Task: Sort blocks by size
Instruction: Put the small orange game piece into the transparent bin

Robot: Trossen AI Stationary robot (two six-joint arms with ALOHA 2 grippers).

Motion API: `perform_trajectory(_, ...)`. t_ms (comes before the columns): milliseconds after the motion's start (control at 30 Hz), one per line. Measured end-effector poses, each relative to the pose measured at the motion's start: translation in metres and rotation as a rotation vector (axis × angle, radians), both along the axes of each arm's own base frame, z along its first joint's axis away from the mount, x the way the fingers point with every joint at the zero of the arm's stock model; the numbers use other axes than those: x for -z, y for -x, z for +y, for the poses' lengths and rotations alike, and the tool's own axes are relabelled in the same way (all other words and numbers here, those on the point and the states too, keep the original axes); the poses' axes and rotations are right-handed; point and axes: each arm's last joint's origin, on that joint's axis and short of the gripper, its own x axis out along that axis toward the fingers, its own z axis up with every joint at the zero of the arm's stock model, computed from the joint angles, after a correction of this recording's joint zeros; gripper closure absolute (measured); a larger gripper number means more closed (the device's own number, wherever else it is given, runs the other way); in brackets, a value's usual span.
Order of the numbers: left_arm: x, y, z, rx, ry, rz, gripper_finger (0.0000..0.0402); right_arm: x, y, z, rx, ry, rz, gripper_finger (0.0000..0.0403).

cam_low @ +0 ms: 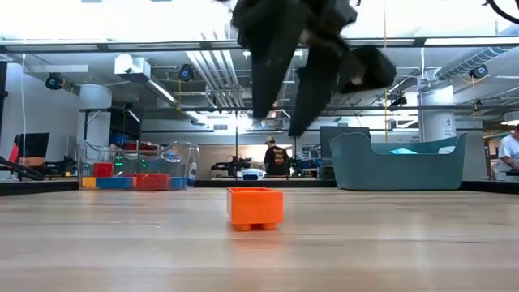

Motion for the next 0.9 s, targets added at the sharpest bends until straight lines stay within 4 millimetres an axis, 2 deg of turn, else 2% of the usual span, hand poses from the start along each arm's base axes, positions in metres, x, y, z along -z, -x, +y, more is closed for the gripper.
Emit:
perform_trajectory(167,-0.011,0.013,0.005,-0.012,-0.031,-0.047,0.0139,0.015,-0.006,0.000,0.010,0.007,0.012,0.0179)
perform_trajectory(267,-0.017,0.019,0.010,-0.025,-0.036,-0.077,0.0139,0.029,-0.009,-0.002,0.012,0.017,0.044,0.0152)
perform_trajectory(367,-0.021,0.023,0.013,-0.032,-0.039,-0.096,0.0139,0.035,-0.015,-0.004,0.024,-0.005,0.025,0.0137)
perform_trajectory(567,-0.023,0.026,0.015,-0.035,-0.039,-0.103,0.0139,0.049,-0.025,0.000,0.047,-0.054,-0.003,0.0132)
perform_trajectory(900,-0.023,0.026,0.015,-0.028,-0.038,-0.096,0.0139,0.065,-0.026,0.000,-0.024,-0.021,0.024,0.0168)
